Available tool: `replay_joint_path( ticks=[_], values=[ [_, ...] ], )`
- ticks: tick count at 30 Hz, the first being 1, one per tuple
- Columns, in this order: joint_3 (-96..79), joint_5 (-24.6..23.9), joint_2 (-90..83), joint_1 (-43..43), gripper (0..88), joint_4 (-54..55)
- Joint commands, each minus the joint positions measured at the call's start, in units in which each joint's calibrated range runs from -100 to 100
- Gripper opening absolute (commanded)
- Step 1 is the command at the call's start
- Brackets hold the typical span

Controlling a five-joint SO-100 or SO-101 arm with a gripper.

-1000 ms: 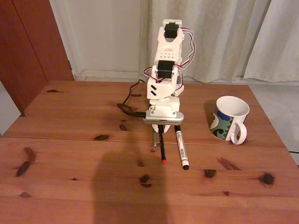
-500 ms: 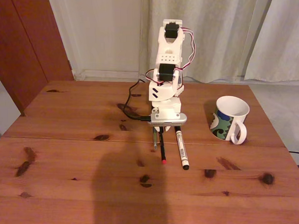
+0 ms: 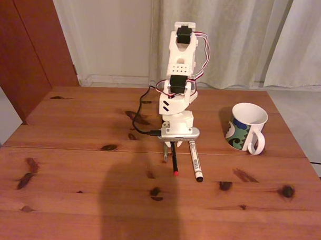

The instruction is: Clean up the desk and place the pens and markers into the cup

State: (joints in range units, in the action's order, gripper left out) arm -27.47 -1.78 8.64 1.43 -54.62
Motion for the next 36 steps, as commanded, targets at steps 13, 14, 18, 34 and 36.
replay_joint_path(
  ticks=[13, 14, 18, 34, 36],
  values=[
    [0.5, 0.4, 1.4, 0.1, 9.8, 3.3],
    [0.7, 0.4, 1.6, 0.1, 9.8, 3.3],
    [0.8, 0.4, 1.7, 0.1, 9.8, 3.3],
    [0.2, 0.2, 1.3, 0.0, 0.8, 3.2],
    [0.5, -0.1, 0.9, -0.1, 0.8, 3.2]
  ],
)
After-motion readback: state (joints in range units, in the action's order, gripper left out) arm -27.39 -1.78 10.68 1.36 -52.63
